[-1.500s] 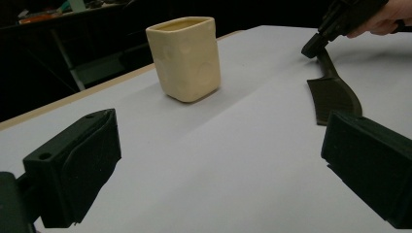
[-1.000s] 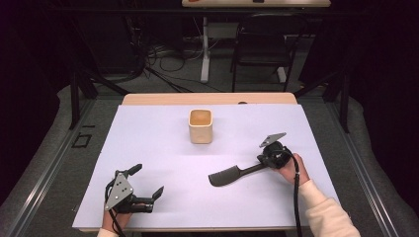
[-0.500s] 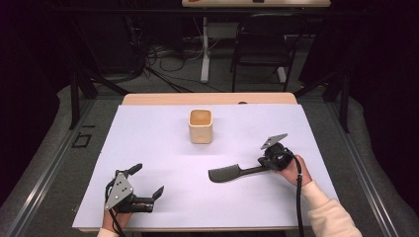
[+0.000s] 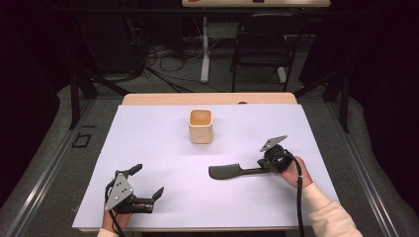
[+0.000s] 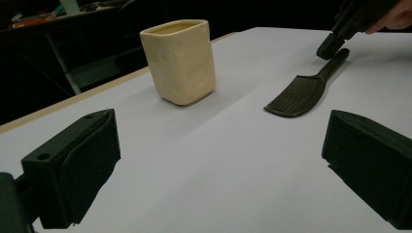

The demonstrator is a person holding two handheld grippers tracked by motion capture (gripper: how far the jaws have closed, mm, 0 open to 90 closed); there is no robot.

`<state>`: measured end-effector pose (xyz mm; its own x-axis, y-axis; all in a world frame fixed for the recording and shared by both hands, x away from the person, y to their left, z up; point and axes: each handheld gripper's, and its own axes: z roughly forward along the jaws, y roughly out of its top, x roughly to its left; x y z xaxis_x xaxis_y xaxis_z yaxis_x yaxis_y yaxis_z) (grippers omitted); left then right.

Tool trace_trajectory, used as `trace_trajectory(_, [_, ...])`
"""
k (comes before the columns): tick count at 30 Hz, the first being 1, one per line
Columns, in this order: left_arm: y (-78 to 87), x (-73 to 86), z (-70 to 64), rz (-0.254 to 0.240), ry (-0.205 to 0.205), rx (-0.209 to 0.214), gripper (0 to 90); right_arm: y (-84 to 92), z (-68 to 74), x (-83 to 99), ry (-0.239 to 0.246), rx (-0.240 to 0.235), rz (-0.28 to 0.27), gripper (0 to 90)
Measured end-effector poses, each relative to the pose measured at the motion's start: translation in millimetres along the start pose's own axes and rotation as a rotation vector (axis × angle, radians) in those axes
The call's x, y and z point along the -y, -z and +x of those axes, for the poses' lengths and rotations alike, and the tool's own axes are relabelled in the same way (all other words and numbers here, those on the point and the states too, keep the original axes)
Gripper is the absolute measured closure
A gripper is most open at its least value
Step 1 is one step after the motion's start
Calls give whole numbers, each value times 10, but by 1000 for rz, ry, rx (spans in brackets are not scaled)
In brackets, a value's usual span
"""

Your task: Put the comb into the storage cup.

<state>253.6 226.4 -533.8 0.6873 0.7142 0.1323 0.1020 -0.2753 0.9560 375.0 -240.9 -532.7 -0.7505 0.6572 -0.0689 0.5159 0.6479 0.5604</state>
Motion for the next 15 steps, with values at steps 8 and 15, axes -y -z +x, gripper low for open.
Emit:
trace_trajectory(8, [-3, -2, -3, -1, -1, 2, 4, 40, 35, 32, 6, -5, 5, 900])
trace_trajectory(15, [-4, -1, -5, 1, -2, 4, 4, 57, 75, 63, 14, -10, 14, 900])
